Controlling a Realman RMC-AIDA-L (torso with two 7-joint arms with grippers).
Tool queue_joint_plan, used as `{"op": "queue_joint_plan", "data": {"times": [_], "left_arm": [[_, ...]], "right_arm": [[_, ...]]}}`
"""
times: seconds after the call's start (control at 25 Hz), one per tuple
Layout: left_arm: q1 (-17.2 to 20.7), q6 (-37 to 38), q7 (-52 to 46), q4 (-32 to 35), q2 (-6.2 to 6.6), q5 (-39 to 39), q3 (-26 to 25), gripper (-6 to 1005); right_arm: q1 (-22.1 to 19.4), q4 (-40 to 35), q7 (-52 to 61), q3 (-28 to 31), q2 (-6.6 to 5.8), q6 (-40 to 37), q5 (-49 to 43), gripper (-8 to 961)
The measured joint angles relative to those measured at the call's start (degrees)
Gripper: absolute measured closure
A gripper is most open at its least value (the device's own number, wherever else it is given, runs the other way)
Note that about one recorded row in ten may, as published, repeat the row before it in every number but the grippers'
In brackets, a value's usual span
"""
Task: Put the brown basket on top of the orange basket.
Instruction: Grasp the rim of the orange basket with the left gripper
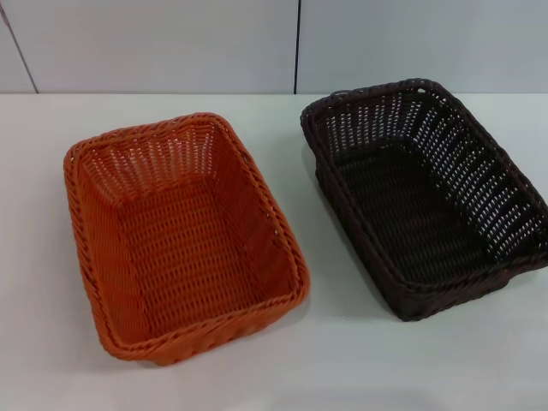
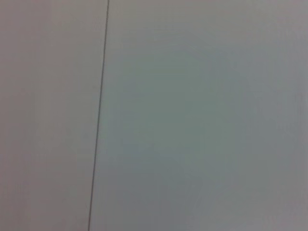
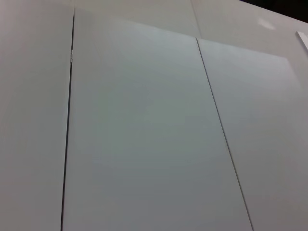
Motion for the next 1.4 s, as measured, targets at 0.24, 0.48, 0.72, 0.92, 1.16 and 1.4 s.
{"op": "queue_joint_plan", "data": {"times": [0.24,0.48,0.72,0.92,1.16,1.4], "left_arm": [[-1.46,-0.84,-0.07,0.13,0.67,1.27,4.64,231],[-3.23,-1.86,0.13,-0.11,1.45,1.64,7.86,229],[-0.62,-13.87,2.07,-13.74,5.05,6.01,7.59,227],[5.41,-32.75,12.57,-36.19,6.43,9.31,0.65,226],[11.19,-67.78,13.53,-62.52,4.48,14.72,-9.75,224],[9.71,-107.47,15.92,-81.60,1.38,17.11,-19.56,222]], "right_arm": [[0.25,-0.06,0.01,-0.33,-0.11,0.05,0.00,187],[0.41,-0.13,-0.02,-0.58,-0.17,0.20,0.00,187],[0.05,-0.25,0.08,-0.62,-0.18,0.16,0.00,188],[-0.15,-0.18,0.17,-0.62,-0.18,0.16,0.00,188],[-0.55,-0.07,0.36,-0.62,-0.02,0.17,0.00,188],[-0.84,0.42,0.52,-0.61,-0.01,0.15,0.00,188]]}}
